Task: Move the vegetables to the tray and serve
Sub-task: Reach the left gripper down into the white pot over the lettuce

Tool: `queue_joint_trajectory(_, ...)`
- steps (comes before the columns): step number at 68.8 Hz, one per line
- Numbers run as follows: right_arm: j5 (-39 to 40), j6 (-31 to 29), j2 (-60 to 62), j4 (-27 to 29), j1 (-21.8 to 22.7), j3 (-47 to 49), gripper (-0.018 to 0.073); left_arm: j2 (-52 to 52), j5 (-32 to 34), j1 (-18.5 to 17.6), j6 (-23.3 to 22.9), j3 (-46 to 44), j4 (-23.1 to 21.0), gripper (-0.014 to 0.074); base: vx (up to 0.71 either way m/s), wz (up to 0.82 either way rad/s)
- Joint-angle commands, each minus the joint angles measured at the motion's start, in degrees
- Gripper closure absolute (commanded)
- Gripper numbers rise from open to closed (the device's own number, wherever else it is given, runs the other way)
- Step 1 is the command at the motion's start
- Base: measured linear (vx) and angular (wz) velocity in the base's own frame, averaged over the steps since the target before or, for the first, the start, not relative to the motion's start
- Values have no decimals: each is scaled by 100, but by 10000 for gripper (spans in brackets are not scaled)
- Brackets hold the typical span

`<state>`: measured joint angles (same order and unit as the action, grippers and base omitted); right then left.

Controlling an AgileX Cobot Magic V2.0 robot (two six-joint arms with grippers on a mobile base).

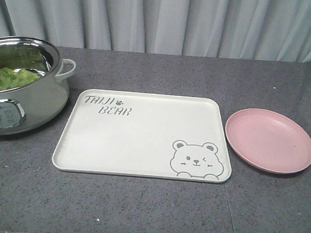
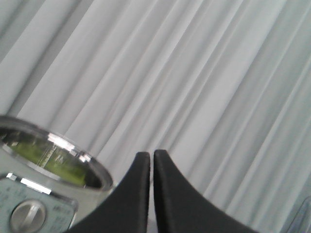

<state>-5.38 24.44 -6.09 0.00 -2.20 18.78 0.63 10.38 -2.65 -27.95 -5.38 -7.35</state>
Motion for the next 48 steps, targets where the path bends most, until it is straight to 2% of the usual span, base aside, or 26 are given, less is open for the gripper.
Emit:
queue_joint_trajectory(1, -53, -330, -607, -233, 34, 824, 490, 85, 68, -3, -20, -648, 40, 590, 0, 0)
queue_joint_trajectory(6, -64, -420, -915, -203, 34, 1187, 396, 85, -333, -3, -20, -1093, 40, 573, 0, 0)
queue_joint_trajectory(15, 127, -394, -1296, 0, 34, 1412, 113, 85, -984, -3, -20, -1574, 35, 500, 0, 0)
queue_joint_trajectory(22, 156, -399, -1459, -31, 34, 1394, -48, 85, -881, -3, -42, -1614, -26, 423, 0, 0)
queue_joint_trajectory(27, 156, -394, -1494, 37, 34, 1394, -86, 85, -725, -3, -226, -1614, -336, 367, 0, 0)
queue_joint_trajectory(34, 150, -486, -1502, 0, 34, 1394, -80, 78, -752, -3, -181, -1614, -274, 303, 0, 0)
queue_joint_trajectory(48, 89, -505, -1507, -145, 34, 1394, -59, -45, -1627, -3, 36, -1695, -258, 154, 0, 0)
